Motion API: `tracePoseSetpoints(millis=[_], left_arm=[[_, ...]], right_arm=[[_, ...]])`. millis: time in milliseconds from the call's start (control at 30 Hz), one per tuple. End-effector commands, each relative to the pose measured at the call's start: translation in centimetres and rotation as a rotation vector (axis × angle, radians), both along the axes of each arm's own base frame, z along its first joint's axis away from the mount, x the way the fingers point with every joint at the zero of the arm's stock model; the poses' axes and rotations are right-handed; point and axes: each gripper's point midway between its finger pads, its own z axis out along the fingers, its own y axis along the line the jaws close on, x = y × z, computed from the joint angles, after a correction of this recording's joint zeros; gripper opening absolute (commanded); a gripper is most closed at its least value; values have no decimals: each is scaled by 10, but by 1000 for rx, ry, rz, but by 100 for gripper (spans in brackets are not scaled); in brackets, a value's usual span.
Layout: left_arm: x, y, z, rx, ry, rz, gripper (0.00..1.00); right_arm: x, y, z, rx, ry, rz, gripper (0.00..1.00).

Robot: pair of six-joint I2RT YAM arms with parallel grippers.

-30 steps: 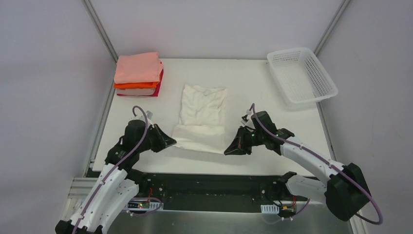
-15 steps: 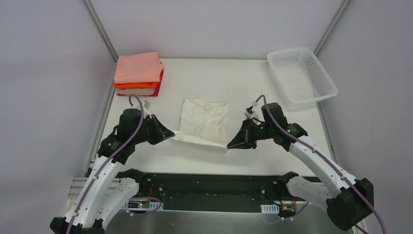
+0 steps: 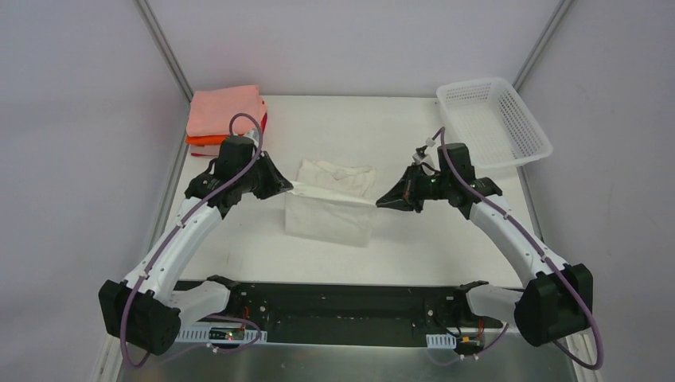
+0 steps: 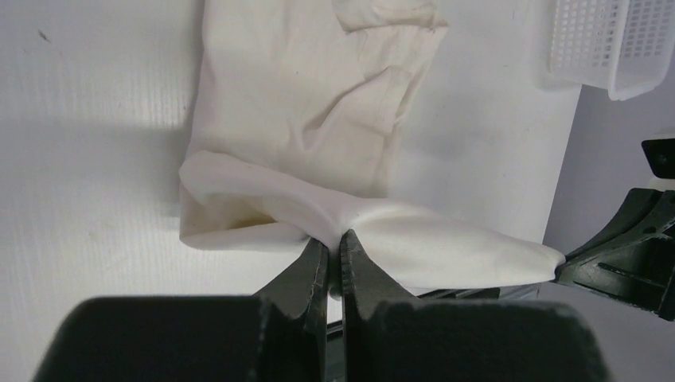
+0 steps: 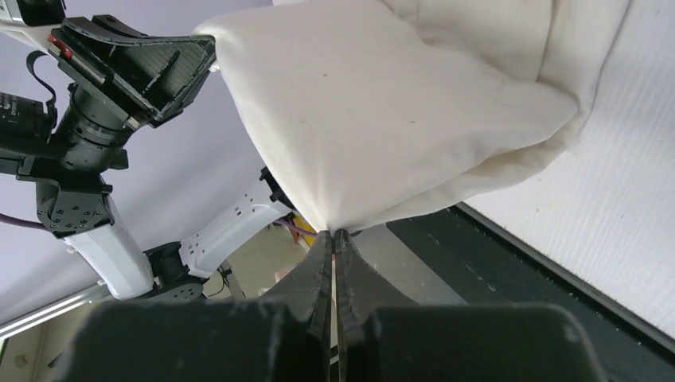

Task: Fold and stack the t-shirts
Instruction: Fold the long partially folded tshirt into a neat square

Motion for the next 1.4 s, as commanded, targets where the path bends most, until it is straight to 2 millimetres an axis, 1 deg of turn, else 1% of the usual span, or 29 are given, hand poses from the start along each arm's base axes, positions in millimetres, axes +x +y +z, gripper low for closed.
tracePoseSetpoints(millis=[0,133,300,400,500,600,633,800,933,1133,1200,1267,1300,1333,1367], left_arm=[[41,14,28,81,-133,47,0],[59,14,26,96,-128,49,0],[83,12,14,97,-100,44,0],[102,13,5,113,-77,63,0],[121,13,-4,119,-64,72,0],[137,14,-18,130,-34,69,0],[142,14,-26,133,-15,69,0],[156,18,-51,145,42,81,0],[166,19,-69,145,81,77,0],[181,18,-99,137,144,66,0],[185,17,-106,129,161,59,0],[188,17,-112,130,172,59,8],[190,18,-112,133,169,62,15],[191,19,-111,136,164,66,27],[193,19,-107,136,155,67,43]], right_arm=[[31,-5,25,47,-113,-27,0],[52,-11,24,64,-89,-67,0],[78,-13,10,69,-41,-96,0],[98,-18,-1,43,-27,-129,0],[120,-22,-7,27,-38,-163,0],[137,-27,-17,17,-25,-190,0],[144,-28,-23,15,-14,-196,0],[165,-25,-44,24,25,-185,0],[183,-27,-63,4,53,-215,0],[202,-29,-84,1,87,-237,0],[208,-31,-94,-9,107,-254,0],[217,-34,-101,-23,108,-283,0],[222,-36,-101,-22,111,-295,5],[228,-37,-100,-16,108,-301,20],[232,-37,-96,-13,96,-301,40]])
